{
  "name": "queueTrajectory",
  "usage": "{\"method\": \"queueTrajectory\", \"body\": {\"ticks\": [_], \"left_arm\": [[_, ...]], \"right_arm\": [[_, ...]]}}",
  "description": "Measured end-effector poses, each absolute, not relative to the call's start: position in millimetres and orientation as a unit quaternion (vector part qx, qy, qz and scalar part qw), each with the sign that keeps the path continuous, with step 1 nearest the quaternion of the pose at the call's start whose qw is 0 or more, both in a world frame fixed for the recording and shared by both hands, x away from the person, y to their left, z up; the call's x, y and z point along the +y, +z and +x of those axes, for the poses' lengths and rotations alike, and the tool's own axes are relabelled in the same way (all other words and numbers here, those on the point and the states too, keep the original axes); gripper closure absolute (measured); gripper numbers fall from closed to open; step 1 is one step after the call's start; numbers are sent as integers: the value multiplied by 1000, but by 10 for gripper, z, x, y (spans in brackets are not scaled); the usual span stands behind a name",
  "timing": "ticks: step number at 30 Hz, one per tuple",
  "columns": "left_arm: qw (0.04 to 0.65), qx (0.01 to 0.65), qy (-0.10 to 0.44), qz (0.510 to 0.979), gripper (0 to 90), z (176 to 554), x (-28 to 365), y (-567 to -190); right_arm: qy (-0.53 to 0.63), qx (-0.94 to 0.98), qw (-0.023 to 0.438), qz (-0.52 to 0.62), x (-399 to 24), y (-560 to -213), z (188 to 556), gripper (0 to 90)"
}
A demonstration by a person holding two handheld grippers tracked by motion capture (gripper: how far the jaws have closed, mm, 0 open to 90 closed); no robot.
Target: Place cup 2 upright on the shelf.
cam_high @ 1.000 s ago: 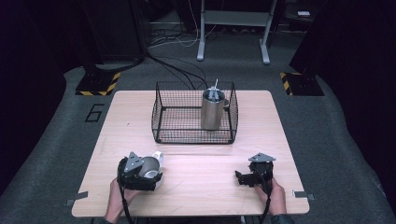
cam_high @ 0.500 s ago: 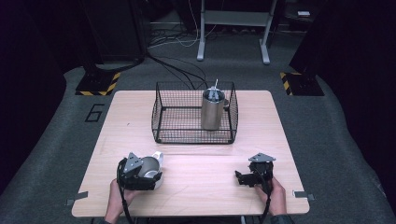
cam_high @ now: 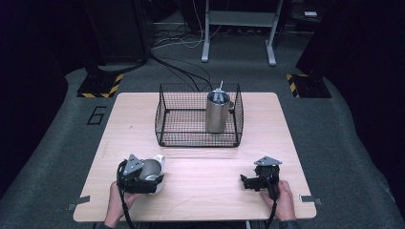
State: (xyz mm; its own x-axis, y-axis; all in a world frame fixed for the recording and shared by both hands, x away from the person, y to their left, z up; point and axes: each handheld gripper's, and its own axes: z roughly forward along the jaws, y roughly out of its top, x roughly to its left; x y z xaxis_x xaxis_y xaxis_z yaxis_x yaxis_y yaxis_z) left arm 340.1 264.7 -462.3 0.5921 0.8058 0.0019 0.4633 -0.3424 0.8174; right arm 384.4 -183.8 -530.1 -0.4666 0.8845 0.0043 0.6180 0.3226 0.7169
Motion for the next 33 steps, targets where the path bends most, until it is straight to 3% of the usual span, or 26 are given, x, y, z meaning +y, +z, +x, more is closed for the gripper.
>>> {"method": "queueTrajectory", "body": {"ticks": [33], "left_arm": [[413, 366, 233, 801, 59, 3690, 2601, -4127]], "right_arm": [[334, 788, 199, 477, -1837, -5301, 3843, 0]]}}
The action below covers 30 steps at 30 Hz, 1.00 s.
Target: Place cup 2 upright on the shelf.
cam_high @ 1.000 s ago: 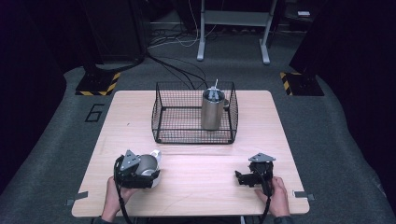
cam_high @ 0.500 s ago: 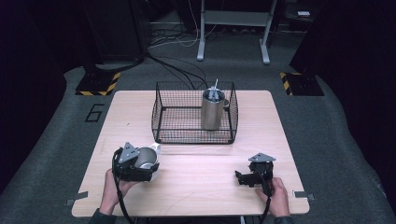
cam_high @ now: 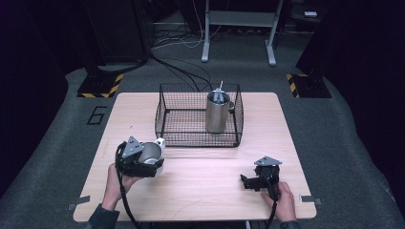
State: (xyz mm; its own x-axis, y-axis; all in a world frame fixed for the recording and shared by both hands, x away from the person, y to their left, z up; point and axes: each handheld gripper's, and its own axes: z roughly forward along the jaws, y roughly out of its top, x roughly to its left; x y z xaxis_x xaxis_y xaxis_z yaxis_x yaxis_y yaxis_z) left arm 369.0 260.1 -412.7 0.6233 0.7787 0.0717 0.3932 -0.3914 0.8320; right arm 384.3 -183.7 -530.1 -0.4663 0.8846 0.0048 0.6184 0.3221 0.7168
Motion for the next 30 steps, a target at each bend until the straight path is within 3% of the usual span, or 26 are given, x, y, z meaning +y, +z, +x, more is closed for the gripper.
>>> {"method": "queueTrajectory", "body": {"ticks": [30], "left_arm": [[432, 334, 233, 805, 59, 4074, 2361, -3751]], "right_arm": [[334, 788, 199, 477, -1837, -5301, 3843, 0]]}}
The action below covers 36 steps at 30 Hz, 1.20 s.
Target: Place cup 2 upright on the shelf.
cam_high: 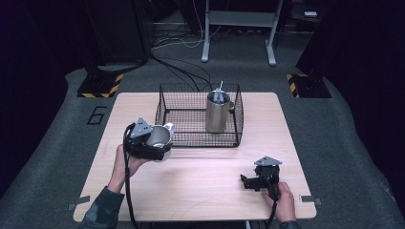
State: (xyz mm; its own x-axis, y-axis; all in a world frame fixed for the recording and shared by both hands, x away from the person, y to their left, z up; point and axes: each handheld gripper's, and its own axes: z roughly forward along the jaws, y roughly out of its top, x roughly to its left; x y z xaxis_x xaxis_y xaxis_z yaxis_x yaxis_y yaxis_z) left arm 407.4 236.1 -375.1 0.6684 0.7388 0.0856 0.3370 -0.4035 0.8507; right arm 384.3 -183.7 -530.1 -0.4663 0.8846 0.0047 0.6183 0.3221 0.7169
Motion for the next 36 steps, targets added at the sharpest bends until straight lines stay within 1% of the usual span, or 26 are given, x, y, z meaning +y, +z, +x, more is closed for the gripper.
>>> {"method": "queueTrajectory", "body": {"ticks": [10, 20, 28, 36], "left_arm": [[439, 327, 230, 804, 58, 4224, 2253, -3580], [445, 326, 242, 798, 58, 4409, 2176, -3450], [430, 329, 246, 804, 58, 4635, 2150, -3379], [430, 334, 243, 803, 58, 4843, 2079, -3323]], "right_arm": [[334, 788, 199, 477, -1837, -5301, 3843, 0], [334, 788, 199, 477, -1837, -5301, 3843, 0], [334, 788, 199, 477, -1837, -5301, 3843, 0], [334, 788, 199, 477, -1837, -5301, 3843, 0]]}}
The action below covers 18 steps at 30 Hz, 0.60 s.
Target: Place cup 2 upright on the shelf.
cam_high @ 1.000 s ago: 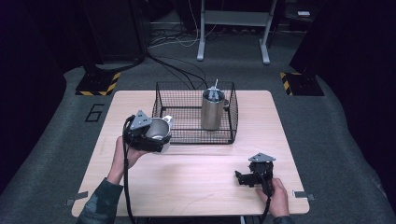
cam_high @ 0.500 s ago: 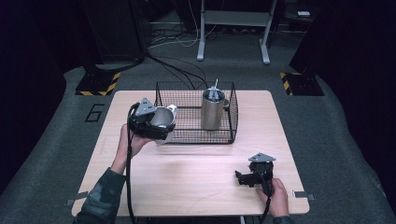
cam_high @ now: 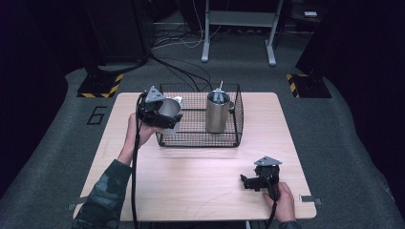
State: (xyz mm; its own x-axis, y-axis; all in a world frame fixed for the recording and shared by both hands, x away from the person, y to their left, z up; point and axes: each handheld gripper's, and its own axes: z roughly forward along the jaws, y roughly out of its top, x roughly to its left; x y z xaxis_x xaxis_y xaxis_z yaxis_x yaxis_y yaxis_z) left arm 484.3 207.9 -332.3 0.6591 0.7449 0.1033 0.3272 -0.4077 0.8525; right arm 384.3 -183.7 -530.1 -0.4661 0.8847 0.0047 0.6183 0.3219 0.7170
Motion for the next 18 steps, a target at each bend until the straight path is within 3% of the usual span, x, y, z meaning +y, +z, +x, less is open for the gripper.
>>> {"method": "queueTrajectory", "body": {"ticks": [18], "left_arm": [[403, 352, 227, 814, 58, 5298, 1917, -3367]], "right_arm": [[335, 787, 199, 478, -1835, -5301, 3843, 0]]}}
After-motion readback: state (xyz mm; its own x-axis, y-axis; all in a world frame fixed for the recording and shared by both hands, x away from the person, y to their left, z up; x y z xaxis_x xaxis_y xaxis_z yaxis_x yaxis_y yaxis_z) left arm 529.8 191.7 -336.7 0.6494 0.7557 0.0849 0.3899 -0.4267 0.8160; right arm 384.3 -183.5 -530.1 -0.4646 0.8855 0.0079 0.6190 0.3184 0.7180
